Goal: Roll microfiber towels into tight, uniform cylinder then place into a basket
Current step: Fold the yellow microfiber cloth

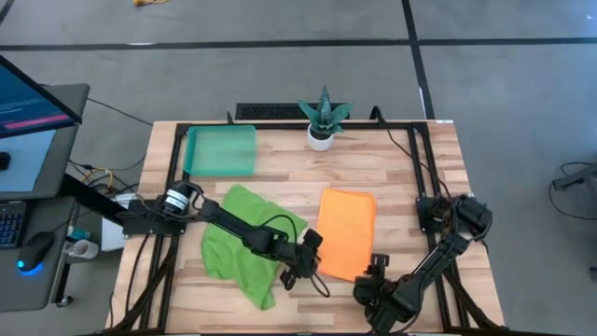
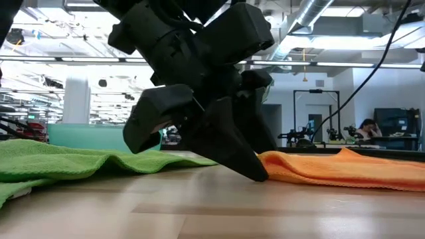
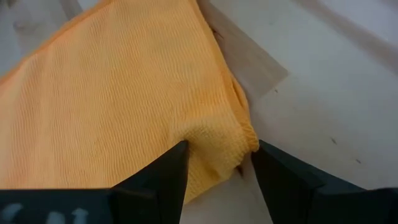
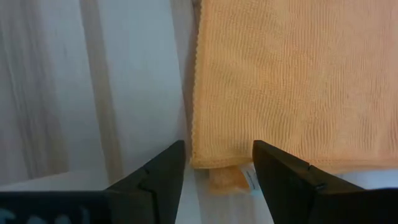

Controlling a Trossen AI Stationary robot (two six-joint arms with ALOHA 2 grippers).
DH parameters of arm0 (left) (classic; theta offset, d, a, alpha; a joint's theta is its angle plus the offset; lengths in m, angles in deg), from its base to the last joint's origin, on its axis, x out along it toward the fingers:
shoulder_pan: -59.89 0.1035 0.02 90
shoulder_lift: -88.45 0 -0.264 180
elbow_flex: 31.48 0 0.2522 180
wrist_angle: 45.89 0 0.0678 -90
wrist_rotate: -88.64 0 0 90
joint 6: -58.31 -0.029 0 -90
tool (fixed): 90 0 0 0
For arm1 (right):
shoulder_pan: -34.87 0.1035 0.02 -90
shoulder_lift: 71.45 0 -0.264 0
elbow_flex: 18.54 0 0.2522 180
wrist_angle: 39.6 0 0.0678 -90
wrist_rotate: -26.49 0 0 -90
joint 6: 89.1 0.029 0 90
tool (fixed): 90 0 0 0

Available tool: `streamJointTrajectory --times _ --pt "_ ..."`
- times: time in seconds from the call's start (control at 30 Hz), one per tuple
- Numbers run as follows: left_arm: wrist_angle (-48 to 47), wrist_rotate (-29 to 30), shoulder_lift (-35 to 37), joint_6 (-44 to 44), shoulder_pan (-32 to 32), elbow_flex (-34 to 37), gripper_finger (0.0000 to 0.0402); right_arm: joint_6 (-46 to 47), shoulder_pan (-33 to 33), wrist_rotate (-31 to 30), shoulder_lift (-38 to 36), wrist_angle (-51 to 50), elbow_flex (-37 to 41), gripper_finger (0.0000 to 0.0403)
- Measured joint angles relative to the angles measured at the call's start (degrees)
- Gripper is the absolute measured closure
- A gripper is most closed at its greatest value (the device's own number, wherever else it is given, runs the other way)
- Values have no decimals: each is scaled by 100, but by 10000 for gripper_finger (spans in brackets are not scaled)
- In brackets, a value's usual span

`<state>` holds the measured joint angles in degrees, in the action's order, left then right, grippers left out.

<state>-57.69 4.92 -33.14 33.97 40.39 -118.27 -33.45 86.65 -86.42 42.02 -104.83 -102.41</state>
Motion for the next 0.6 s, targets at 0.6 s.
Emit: streamJointTrajectory --times 0.6 --pt "35 354 -30 106 -7 -2 229 139 -154 -69 0 -113 241 339"
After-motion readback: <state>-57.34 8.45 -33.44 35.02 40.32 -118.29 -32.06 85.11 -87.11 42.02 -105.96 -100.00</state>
